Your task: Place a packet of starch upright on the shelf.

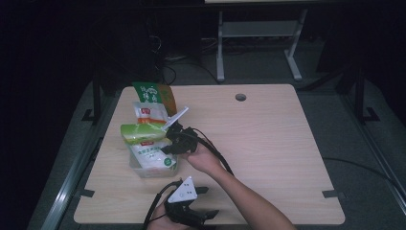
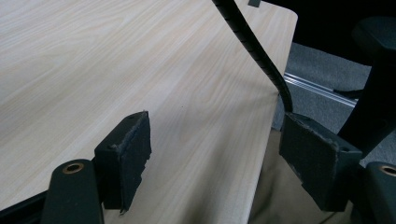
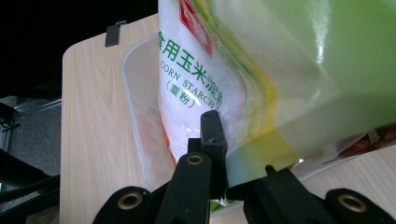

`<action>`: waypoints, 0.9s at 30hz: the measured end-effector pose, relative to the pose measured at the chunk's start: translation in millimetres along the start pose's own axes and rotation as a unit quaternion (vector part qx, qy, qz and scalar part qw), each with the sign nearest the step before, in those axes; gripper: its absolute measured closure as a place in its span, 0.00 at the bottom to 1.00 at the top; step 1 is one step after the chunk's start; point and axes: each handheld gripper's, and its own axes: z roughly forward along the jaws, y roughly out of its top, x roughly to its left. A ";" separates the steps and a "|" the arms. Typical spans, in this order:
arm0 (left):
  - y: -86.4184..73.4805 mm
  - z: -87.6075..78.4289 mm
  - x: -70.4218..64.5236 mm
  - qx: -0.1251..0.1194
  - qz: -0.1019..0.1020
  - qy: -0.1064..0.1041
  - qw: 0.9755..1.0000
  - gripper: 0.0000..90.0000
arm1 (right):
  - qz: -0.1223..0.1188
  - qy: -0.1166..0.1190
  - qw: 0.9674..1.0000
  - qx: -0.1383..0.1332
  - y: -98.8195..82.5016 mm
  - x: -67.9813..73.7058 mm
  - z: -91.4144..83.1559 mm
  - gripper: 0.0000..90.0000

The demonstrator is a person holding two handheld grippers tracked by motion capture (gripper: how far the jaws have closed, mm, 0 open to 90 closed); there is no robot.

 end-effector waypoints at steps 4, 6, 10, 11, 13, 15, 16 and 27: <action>0.1 -0.9 1.9 0.001 0.005 0.006 1.000 0.27 | 0.006 0.007 1.000 -0.007 -1.8 -4.8 -1.9 0.98; 0.3 -1.6 3.0 -0.001 0.004 0.009 1.000 0.27 | 0.010 0.017 1.000 -0.011 -3.0 -7.2 -2.2 0.97; 0.4 -2.9 4.3 0.001 0.008 0.013 1.000 0.27 | 0.006 0.027 0.999 -0.018 -4.4 -10.7 -4.1 0.90; 0.6 -2.9 4.8 0.001 0.010 0.014 1.000 0.27 | 0.011 0.031 0.999 -0.019 -4.3 -10.8 -5.6 0.88; 1.0 -2.7 5.3 0.001 0.010 0.015 1.000 0.27 | 0.017 0.035 0.999 -0.025 -4.8 -11.8 -8.4 0.83; 1.2 -2.3 5.1 0.001 0.008 0.017 1.000 0.27 | 0.016 0.040 0.999 -0.028 -5.8 -14.3 -11.6 0.77; 1.3 -2.0 5.1 0.002 0.008 0.018 1.000 0.27 | 0.020 0.041 0.998 -0.030 -6.3 -14.6 -13.9 0.74; 3.7 0.1 9.3 0.001 0.007 0.022 1.000 0.27 | 0.033 0.039 0.998 -0.044 -19.0 -25.7 -47.2 0.55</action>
